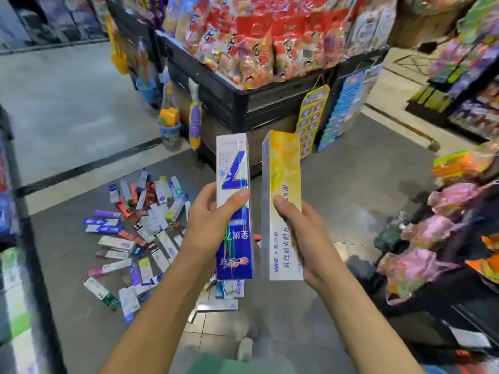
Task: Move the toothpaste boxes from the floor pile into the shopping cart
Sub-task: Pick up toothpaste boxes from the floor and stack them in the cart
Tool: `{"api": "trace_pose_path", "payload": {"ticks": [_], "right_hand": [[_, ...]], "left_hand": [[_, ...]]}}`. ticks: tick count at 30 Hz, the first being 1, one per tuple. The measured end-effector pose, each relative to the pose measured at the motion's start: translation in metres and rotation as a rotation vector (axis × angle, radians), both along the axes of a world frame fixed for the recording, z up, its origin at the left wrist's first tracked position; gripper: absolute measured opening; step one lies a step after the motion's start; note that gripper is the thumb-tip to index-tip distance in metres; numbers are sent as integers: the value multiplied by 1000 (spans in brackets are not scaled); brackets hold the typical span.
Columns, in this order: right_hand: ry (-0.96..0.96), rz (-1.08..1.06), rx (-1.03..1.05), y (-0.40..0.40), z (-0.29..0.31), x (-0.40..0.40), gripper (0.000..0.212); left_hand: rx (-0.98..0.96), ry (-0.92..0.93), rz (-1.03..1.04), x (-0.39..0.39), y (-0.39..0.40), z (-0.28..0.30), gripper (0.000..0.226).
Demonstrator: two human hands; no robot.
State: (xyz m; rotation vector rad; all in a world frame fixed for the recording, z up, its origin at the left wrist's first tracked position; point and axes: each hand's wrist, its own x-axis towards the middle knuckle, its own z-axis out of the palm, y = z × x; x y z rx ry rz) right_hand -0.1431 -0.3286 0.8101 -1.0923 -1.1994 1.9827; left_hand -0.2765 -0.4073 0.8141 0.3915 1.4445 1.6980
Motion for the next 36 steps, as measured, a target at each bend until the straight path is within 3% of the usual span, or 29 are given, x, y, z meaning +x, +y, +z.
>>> {"api": "trace_pose_path", "payload": {"ticks": [8, 20, 22, 26, 31, 36], "right_hand": [[-1, -480, 27, -63, 28, 108, 39], [-82, -1287, -16, -247, 39, 291, 16], [-80, -1375, -25, -276, 33, 319, 20], [-53, -1498, -44, -330, 19, 382, 39], [-46, -1572, 3, -415, 11, 471, 20], [-122, -1703, -28, -480, 4, 556, 50]], "left_hand": [[16, 32, -542, 81, 15, 27, 35], [33, -32, -1384, 301, -52, 35, 28], [40, -4, -1467, 339, -70, 34, 38], [38, 20, -1598, 426, -106, 27, 28], [19, 106, -1737, 541, -160, 16, 39], [-8, 199, -1792, 636, -211, 2, 22]]}}
